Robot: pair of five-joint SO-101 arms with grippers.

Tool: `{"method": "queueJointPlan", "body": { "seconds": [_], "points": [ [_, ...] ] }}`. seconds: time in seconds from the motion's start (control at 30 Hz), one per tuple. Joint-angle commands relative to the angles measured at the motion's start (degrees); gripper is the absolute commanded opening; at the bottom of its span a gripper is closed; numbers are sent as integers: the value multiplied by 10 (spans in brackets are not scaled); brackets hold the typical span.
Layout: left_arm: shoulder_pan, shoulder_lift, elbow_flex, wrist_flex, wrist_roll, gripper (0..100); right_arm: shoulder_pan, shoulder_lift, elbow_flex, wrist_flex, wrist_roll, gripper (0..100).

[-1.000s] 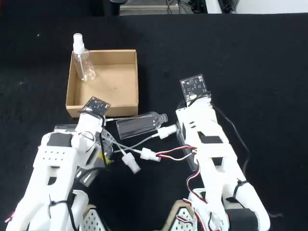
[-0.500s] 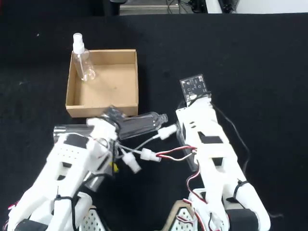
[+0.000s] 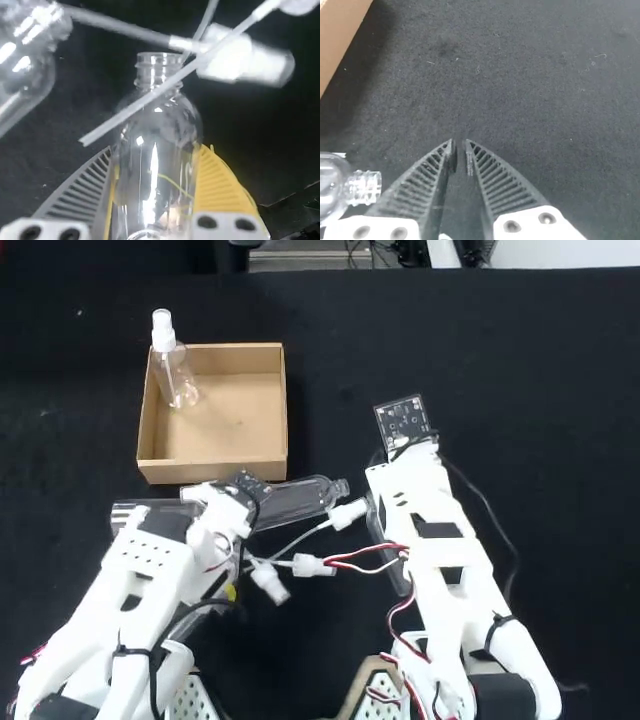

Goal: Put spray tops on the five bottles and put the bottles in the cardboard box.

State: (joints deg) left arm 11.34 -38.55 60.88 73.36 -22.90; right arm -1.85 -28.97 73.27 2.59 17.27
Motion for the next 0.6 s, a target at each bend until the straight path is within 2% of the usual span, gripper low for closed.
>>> {"method": "queueJointPlan", "body": {
  "seconds": [0.0,0.1,0.3,0.5,0.57],
  "points": [
    [-24,-6,-58,23,-30,68,5,-15,-6,2,-4,11],
    [-36,-28,-48,15,-26,27,-14,-19,-28,60,-1,11],
    [-38,-144,15,17,-29,36,-54,-18,-107,228,0,11],
    [-51,-270,58,13,-28,35,-58,-19,-269,499,2,12],
    [-48,-297,70,12,-26,35,-69,-19,-321,596,36,23]
  ]
}}
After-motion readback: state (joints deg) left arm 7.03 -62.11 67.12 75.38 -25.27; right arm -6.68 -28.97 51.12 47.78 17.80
